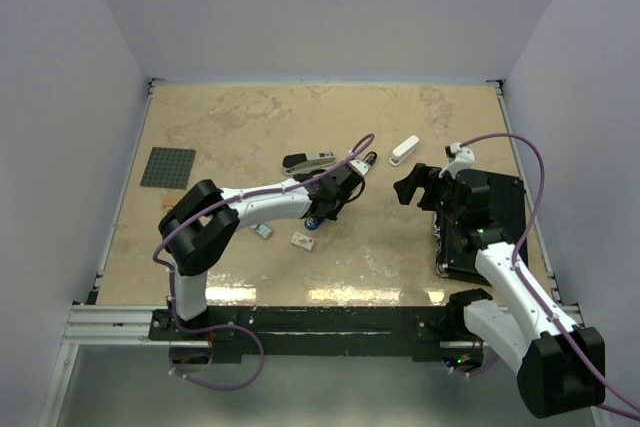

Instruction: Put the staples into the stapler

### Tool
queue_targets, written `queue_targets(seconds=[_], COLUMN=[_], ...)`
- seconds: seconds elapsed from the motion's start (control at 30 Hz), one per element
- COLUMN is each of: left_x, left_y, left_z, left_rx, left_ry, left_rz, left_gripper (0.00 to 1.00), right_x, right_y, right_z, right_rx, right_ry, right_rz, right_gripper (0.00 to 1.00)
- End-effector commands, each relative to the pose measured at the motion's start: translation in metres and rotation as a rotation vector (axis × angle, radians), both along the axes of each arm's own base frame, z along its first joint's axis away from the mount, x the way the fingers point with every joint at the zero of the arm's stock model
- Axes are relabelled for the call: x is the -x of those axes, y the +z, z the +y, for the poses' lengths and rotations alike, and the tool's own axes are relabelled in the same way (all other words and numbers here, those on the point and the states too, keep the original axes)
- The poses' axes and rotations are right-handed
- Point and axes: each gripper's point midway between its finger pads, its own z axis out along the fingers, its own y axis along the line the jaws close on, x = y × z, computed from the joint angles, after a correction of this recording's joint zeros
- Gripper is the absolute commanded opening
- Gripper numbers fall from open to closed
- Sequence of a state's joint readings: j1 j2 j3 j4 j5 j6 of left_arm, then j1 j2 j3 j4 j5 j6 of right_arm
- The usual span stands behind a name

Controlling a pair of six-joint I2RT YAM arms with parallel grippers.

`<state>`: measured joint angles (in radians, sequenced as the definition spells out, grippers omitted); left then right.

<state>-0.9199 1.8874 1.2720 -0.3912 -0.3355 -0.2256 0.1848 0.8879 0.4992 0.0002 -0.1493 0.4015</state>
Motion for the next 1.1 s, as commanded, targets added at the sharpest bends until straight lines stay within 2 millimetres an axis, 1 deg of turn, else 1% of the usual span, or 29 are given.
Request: queue_targets(seconds=[0.0,0.1,0.27,0.3,0.43,0.6,0.63,0.67,0.77,0.9,1.07], left_x=[-0.008,-0.008,-0.006,-0.008,-0.007,-0.008,-0.007,-0.008,-0.007,-0.005,-0.004], left_y=[0.008,0.009,0.002,0.002,-0.005,-0.003,-0.005,-0.003,-0.006,-0.006,0.005], left_z=[-0.003,-0.005,-0.005,-0.003,0.002,0.005,0.006,0.008,0.009,0.007,0.000], left_rx=[-0.013,-0.026,-0.085,-0.107,-0.190,-0.275,-0.296,-0.316,-0.355,-0.362,-0.323], left_ry=[0.020,0.015,0.004,0.014,0.012,0.013,0.011,0.020,0.015,0.008,0.003], left_rz=[-0.050,-0.070,-0.096,-0.116,-0.146,-0.217,-0.218,-0.239,-0.260,-0.266,-0.272], left_gripper=[0.32,0.33,0.33,0.33,0.33,0.30,0.29,0.28,0.26,0.22,0.18], right_x=[-0.003,-0.003,-0.004,-0.005,-0.004,-0.004,-0.004,-0.004,-0.004,-0.002,-0.001], right_y=[0.018,0.016,0.016,0.016,0.016,0.015,0.016,0.015,0.015,0.016,0.017], right_z=[0.003,0.003,0.005,0.004,0.005,0.006,0.006,0.006,0.006,0.007,0.006], right_rx=[-0.017,-0.019,-0.025,-0.027,-0.031,-0.038,-0.041,-0.042,-0.047,-0.050,-0.050], right_ry=[0.008,0.007,0.009,0.007,0.006,0.008,0.008,0.009,0.008,0.008,0.005], right_rz=[-0.041,-0.034,-0.032,-0.033,-0.032,-0.031,-0.033,-0.031,-0.031,-0.035,-0.038], right_gripper=[0.97,0.97,0.97,0.97,0.97,0.97,0.97,0.97,0.97,0.97,0.97])
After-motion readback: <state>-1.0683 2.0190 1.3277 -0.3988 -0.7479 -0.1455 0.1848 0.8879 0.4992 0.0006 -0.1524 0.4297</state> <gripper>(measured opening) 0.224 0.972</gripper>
